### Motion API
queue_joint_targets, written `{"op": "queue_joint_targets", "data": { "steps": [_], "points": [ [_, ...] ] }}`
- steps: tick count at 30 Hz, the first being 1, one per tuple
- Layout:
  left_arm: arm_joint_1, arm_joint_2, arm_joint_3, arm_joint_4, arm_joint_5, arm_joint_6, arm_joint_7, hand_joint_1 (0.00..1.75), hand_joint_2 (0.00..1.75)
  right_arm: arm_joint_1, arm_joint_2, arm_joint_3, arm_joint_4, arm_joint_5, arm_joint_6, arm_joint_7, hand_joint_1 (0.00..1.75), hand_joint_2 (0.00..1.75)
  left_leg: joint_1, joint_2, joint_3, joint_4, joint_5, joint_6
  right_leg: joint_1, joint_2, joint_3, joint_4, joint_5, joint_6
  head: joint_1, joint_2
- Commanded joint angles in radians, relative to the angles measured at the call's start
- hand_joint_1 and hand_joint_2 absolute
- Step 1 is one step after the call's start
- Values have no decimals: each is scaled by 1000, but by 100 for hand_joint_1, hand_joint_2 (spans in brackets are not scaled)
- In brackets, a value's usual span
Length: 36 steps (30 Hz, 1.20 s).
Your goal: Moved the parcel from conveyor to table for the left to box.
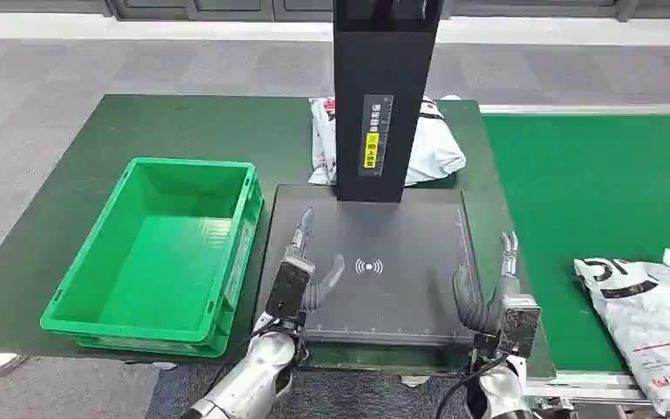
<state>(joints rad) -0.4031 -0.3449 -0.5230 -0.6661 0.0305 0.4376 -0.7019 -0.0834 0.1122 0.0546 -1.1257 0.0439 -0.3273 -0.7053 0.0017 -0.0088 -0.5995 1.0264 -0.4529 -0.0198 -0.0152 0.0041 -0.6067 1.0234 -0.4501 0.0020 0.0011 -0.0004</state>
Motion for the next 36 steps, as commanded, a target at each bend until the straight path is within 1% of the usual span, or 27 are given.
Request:
{"op": "queue_joint_targets", "data": {
  "steps": [1,3,5,6,7,11,13,15,16,18,19,20,22,28,30,31,32,36],
  "points": [
    [-49,-4,-52,73,17,11,4,0,175,13,0,6,-41,9,-41,7,0,175,1,1,1,-1,0,0,1,-1,2,-2,0,0,0,0],
    [-51,-3,-48,71,15,10,4,0,175,19,-4,-1,-42,11,-45,7,0,175,0,-1,0,0,0,0,1,-2,1,-1,0,0,0,0],
    [-48,-1,-43,61,7,16,4,0,175,19,-9,-5,-40,14,-52,7,0,175,1,-1,3,-4,1,0,2,-2,5,-6,1,-1,0,0],
    [-48,-2,-43,61,7,16,4,0,175,19,-9,-6,-39,14,-53,7,0,175,0,0,1,-1,0,0,0,-1,1,-1,0,0,0,0],
    [-47,-2,-42,59,6,17,4,0,175,17,-10,-6,-38,14,-53,7,0,175,1,1,2,-2,0,0,1,-1,2,-2,0,0,0,0],
    [-51,-2,-41,65,-2,27,4,0,175,7,-15,-20,-20,29,-108,7,0,175,0,0,0,-1,0,0,0,-1,0,-1,0,0,0,0],
    [-54,0,-42,68,-6,29,4,0,175,6,-22,-36,-7,39,-133,7,0,175,1,0,1,-2,0,0,1,-1,2,-3,1,0,0,0],
    [-56,3,-42,72,-8,30,4,0,175,-1,-28,-61,39,59,-173,7,0,175,0,0,1,-1,0,0,0,-1,1,-1,0,0,0,0],
    [-54,6,-40,73,-10,36,4,0,175,-11,-41,-99,80,70,-206,11,0,175,0,-1,1,-1,0,0,0,-2,2,-2,0,0,0,0],
    [-46,17,-23,69,-3,42,4,0,175,-48,-91,-197,188,123,-283,49,0,175,0,-1,3,-3,1,1,1,-3,4,-5,1,0,0,0],
    [-43,19,-22,65,-4,42,4,0,175,-56,-96,-213,205,125,-288,51,0,175,0,-2,2,-1,1,1,0,-2,3,-3,0,0,0,0],
    [-40,21,-22,62,-4,41,4,0,175,-68,-111,-233,230,125,-274,45,0,175,0,-2,3,-3,1,1,1,-3,5,-5,1,0,0,0],
    [-40,21,-22,62,-4,41,4,0,175,-68,-111,-233,230,125,-274,45,0,175,0,-1,2,-1,0,1,0,-1,2,-3,0,0,0,0],
    [-40,21,-22,62,-4,41,4,0,175,-68,-111,-233,230,125,-274,45,0,175,-1,2,2,-2,-1,1,-1,1,3,-3,1,0,0,0],
    [-41,18,-20,64,-5,43,4,0,175,-79,-104,-247,253,147,-301,62,0,175,-1,1,3,-3,0,1,-1,0,3,-3,1,-1,0,0],
    [-39,17,-18,61,-6,49,4,0,175,-83,-123,-275,273,154,-299,66,0,175,-1,0,3,-4,0,1,0,-1,4,-5,1,-1,0,0],
    [-32,20,-17,55,-8,52,4,0,175,-89,-139,-296,304,186,-337,82,0,175,-2,-1,2,-2,0,1,-1,-1,2,-3,0,0,0,0],
    [15,38,-1,3,-14,74,4,0,175,-83,-194,-361,381,280,-366,142,0,175,-1,0,5,-5,0,2,0,-2,6,-7,1,0,0,0]
  ]
}}
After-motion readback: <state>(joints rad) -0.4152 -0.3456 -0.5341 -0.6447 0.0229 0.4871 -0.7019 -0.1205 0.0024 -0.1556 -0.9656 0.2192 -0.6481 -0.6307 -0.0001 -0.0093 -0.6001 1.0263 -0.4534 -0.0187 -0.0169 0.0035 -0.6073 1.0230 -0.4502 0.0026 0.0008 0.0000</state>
